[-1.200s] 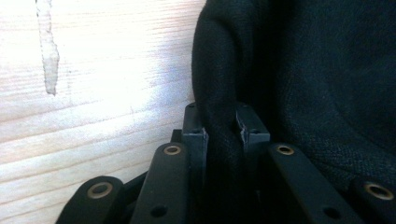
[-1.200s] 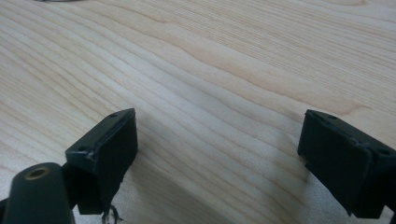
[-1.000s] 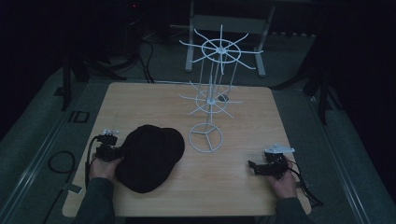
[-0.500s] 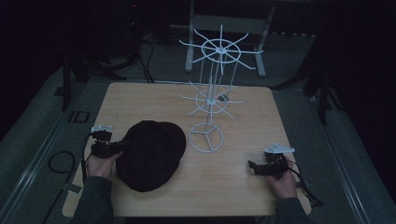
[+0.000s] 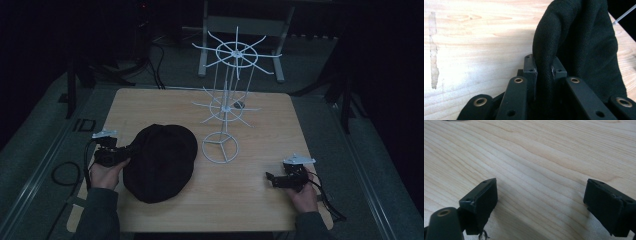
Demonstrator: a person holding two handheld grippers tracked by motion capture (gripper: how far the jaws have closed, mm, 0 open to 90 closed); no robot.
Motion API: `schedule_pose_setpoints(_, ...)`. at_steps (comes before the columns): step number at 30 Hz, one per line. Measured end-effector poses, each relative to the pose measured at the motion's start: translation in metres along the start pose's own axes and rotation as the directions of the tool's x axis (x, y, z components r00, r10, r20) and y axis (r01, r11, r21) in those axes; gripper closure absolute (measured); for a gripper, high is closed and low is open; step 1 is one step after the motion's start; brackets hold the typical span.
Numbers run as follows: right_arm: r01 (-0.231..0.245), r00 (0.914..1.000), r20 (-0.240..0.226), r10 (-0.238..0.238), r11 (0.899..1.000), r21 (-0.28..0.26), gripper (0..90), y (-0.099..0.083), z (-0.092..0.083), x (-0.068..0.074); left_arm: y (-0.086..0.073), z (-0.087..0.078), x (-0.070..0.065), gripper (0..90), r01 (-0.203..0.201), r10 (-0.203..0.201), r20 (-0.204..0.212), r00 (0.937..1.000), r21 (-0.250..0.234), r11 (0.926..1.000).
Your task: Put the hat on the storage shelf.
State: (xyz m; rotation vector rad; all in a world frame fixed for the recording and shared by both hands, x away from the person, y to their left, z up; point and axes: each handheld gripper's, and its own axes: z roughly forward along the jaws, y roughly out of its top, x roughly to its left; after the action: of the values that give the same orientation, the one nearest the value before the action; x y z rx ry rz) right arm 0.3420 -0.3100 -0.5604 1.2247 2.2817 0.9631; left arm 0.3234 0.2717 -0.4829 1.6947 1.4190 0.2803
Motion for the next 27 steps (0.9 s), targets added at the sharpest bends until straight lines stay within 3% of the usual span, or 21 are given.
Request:
schedule_pose_setpoints(11,0.0,1.0,0.0,0.0,1.0,0.0,11.8,0.0,0.0,0.0,0.013,-0.022,-0.005,80.2,0.004,-0.001,0.024,0.9997,-0.092,0.9957)
schedule_pose_setpoints(27,0.0,1.0,0.0,0.0,1.0,0.0,11.8,0.0,0.0,0.0,0.025,-0.045,-0.008,80.1,-0.001,0.011,0.06,0.9981,-0.162,0.9867)
